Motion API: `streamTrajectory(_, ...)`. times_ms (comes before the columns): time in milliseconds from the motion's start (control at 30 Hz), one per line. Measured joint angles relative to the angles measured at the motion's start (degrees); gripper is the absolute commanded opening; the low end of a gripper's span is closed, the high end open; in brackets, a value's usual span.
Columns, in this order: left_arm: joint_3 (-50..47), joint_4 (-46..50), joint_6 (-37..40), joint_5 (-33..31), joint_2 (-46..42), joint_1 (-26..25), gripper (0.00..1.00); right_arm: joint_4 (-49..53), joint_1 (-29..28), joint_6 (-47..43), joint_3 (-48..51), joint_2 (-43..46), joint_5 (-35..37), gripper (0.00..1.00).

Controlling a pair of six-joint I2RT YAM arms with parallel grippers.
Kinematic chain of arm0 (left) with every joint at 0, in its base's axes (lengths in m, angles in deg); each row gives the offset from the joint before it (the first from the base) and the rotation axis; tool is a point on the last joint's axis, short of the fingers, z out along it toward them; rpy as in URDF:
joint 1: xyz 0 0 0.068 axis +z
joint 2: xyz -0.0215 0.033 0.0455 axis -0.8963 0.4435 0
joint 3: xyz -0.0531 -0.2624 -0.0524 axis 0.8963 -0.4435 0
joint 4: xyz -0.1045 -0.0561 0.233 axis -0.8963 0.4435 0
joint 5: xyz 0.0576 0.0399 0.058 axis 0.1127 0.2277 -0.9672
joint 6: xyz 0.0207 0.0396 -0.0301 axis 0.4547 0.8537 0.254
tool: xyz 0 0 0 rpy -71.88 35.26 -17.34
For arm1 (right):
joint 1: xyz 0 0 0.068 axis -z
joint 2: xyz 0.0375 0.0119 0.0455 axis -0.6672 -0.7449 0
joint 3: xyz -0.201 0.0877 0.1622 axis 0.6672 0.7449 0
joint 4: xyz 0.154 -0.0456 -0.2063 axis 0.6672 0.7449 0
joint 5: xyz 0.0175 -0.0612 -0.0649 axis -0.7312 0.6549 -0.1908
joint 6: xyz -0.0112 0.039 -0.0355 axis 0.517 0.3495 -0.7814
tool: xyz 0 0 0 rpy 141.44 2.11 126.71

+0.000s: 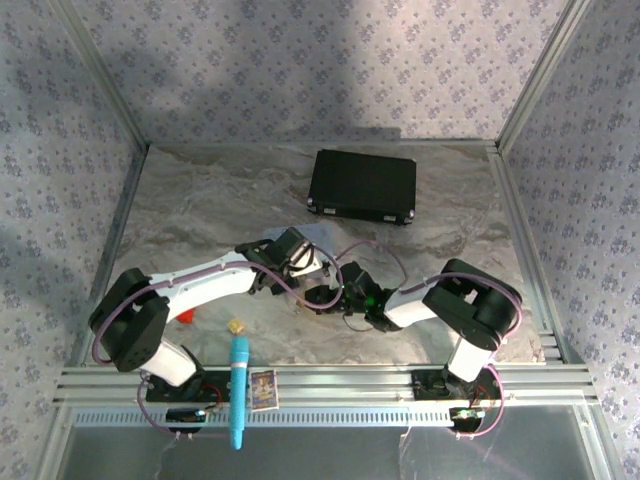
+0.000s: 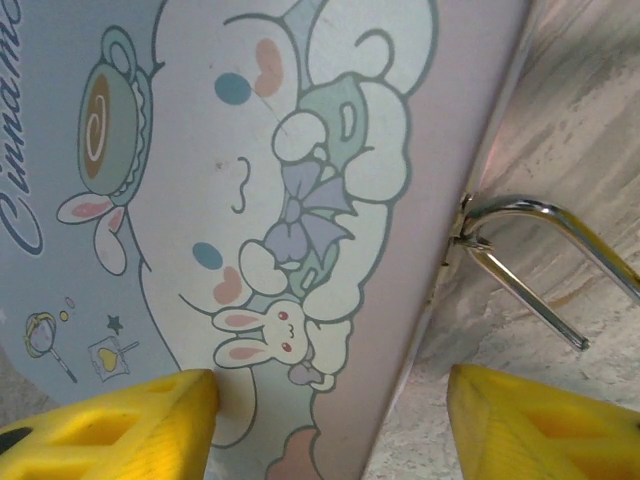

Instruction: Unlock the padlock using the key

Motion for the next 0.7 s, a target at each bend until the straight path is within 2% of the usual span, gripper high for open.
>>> streamTrajectory(100,0.42,-0.13,-0.09,-0.63,0.61,0.07,0.51,-4.42,-0.04,1.27,0.9,-1.38,0.0,0.0)
streamTrajectory(200,0.96,-0.15,-0.7,-0.96,1.09,0.31,0.49,-9.38,-0.59,2.89,1.79,-3.08,0.7,0.0)
streamTrajectory(500,-0.07,-2.34,-1.03,-3.04,1.25,-0.79,0.49,-18.67,-3.13,12.79,4.2,-8.57,7.65,0.0)
streamTrajectory(700,-0.66,-3.96,-1.6,-4.87,1.64,-1.64,0.49,-21.2,-3.08,15.23,5.01,-9.27,8.98,0.0)
